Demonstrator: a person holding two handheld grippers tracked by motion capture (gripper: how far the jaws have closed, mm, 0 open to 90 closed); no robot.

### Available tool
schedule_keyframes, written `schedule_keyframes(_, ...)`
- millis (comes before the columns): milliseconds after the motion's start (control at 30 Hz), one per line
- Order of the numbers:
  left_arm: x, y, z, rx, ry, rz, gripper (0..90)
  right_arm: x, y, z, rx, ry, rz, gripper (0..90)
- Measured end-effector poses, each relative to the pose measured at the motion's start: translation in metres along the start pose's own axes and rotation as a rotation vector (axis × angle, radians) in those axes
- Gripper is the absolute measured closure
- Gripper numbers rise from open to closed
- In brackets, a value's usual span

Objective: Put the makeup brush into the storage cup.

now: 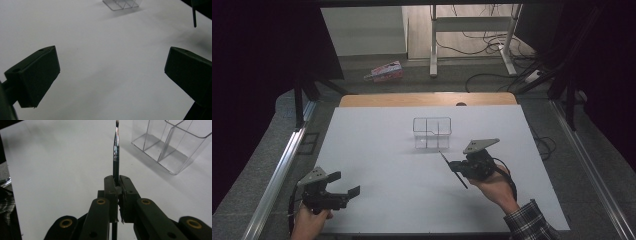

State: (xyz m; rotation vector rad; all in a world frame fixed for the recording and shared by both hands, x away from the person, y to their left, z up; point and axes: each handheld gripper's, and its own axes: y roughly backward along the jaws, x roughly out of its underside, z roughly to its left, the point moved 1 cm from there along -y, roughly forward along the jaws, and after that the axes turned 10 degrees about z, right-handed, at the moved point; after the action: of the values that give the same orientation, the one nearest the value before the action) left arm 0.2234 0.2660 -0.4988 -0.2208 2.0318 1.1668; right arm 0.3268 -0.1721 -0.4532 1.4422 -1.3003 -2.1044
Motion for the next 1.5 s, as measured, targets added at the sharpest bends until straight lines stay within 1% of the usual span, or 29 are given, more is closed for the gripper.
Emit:
schedule_keyframes(100, -0.004, -0.003, -0.002, 0.014, 0.006, 0.004, 0.9, 0.001, 0.002, 0.003, -0.007, 0.002, -0.016, 85.0)
schedule_keyframes(200, -0.009, -0.006, -0.005, 0.015, -0.003, 0.002, 1.0, 0.001, 0.004, 0.006, -0.013, 0.000, -0.032, 85.0)
schedule_keyframes(267, -0.014, -0.007, -0.006, 0.021, -0.007, -0.010, 1.1, 0.001, 0.005, 0.007, -0.015, 0.001, -0.043, 85.0)
schedule_keyframes(400, -0.024, -0.008, -0.009, 0.050, -0.015, -0.040, 1.3, 0.002, 0.007, 0.008, -0.014, -0.002, -0.058, 85.0)
schedule_keyframes(533, -0.033, -0.011, -0.011, 0.069, -0.016, -0.032, 1.5, 0.003, 0.009, 0.009, -0.011, -0.012, -0.069, 85.0)
schedule_keyframes(667, -0.042, -0.017, -0.015, 0.079, -0.035, -0.023, 1.1, 0.003, 0.009, 0.009, -0.010, -0.014, -0.075, 85.0)
schedule_keyframes(767, -0.050, -0.020, -0.019, 0.086, -0.051, -0.026, 0.5, 0.003, 0.009, 0.009, -0.010, -0.014, -0.081, 85.0)
schedule_keyframes(900, -0.060, -0.024, -0.026, 0.079, -0.066, -0.027, 0.0, 0.002, 0.009, 0.009, -0.007, -0.014, -0.087, 84.9)
schedule_keyframes(1067, -0.070, -0.030, -0.032, 0.092, -0.094, -0.018, 0.0, 0.002, 0.009, 0.010, -0.014, -0.022, -0.099, 84.9)
schedule_keyframes(1100, -0.071, -0.031, -0.034, 0.097, -0.094, -0.018, 0.0, 0.002, 0.009, 0.010, -0.015, -0.024, -0.098, 84.9)
schedule_keyframes(1300, -0.082, -0.038, -0.041, 0.172, -0.113, -0.031, 0.0, -0.001, 0.008, 0.011, -0.033, -0.037, -0.114, 84.9)
schedule_keyframes(1400, -0.088, -0.042, -0.046, 0.199, -0.129, -0.032, 0.0, -0.003, 0.008, 0.013, -0.050, -0.047, -0.127, 84.9)
schedule_keyframes(1433, -0.092, -0.045, -0.050, 0.215, -0.145, -0.031, 0.0, -0.004, 0.007, 0.014, -0.058, -0.047, -0.133, 84.9)
schedule_keyframes(1500, -0.094, -0.047, -0.052, 0.219, -0.152, -0.030, 0.0, -0.004, 0.006, 0.015, -0.059, -0.049, -0.134, 84.9)
